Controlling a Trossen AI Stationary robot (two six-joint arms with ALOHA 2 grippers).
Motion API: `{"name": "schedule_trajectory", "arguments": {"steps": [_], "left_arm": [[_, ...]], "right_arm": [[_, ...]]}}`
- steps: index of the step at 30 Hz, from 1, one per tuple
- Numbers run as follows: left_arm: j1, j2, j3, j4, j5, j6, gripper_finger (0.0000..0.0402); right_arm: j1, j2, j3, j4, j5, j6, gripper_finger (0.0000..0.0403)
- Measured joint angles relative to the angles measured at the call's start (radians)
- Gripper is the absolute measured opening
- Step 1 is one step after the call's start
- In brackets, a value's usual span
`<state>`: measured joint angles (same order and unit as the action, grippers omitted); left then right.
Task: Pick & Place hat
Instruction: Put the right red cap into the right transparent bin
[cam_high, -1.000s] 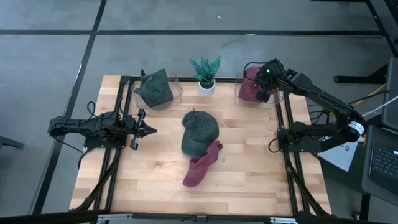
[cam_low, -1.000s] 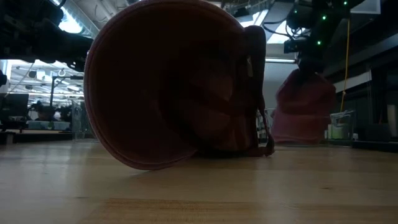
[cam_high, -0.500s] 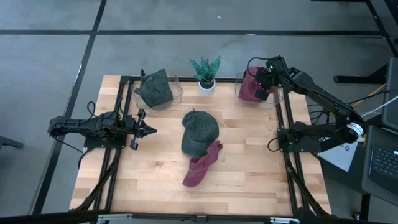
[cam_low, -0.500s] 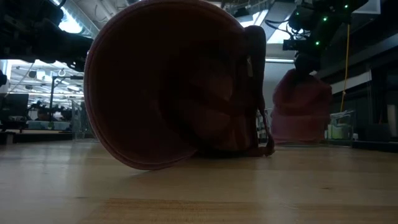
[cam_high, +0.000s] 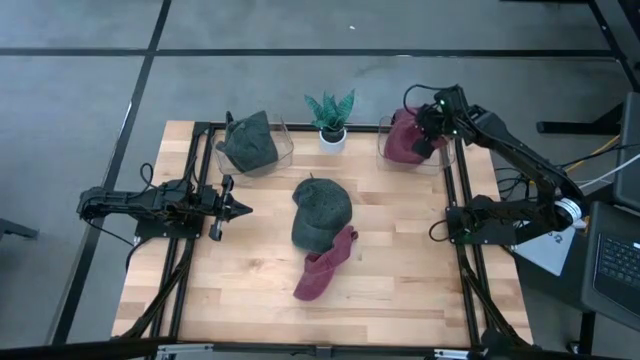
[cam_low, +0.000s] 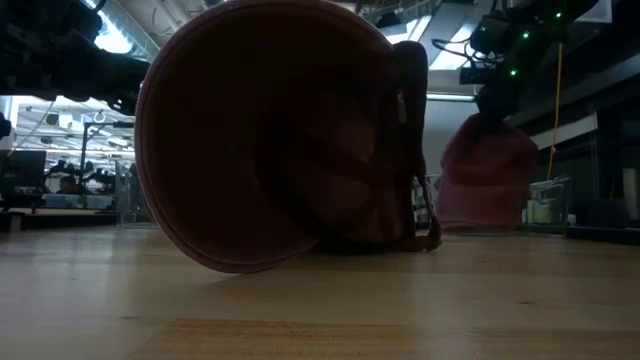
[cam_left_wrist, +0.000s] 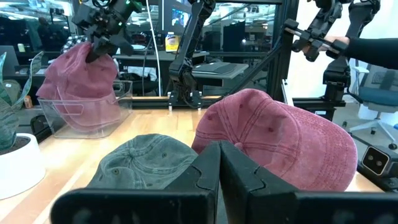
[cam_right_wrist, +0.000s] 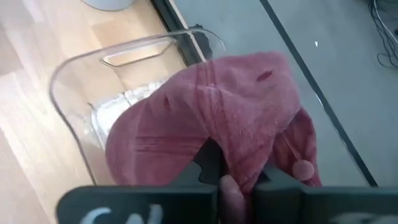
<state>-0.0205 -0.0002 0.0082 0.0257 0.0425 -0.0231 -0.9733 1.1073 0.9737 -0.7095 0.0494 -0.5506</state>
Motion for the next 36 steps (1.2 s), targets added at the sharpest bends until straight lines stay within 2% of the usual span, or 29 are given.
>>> {"name": "schedule_trajectory", "arguments": {"steps": [4,10,19,24,29,36], "left_arm": [[0.000,0.000,0.000,0.000,0.000,0.000,0.0006],[0.000,0.000,0.000,0.000,0.000,0.000,0.0006],[0.000,0.000,0.000,0.000,0.000,0.000,0.0006],[0.000,0.000,0.000,0.000,0.000,0.000,0.0006],[0.000,0.000,0.000,0.000,0.000,0.000,0.0006],[0.000,0.000,0.000,0.000,0.000,0.000,0.0006]], "right_arm": [[-0.022,0.015,0.000,0.002,0.002,0.002,0.0012],[-0.052,0.061,0.000,0.003,0.002,0.047,0.0039],[-0.066,0.133,0.000,0.037,0.002,0.146,0.0032],[-0.066,0.132,0.000,0.115,0.021,0.195,0.0039],[-0.066,0.130,0.000,0.104,0.039,0.221,0.0085],[-0.065,0.129,0.007,0.100,0.138,0.280,0.0188]]}}
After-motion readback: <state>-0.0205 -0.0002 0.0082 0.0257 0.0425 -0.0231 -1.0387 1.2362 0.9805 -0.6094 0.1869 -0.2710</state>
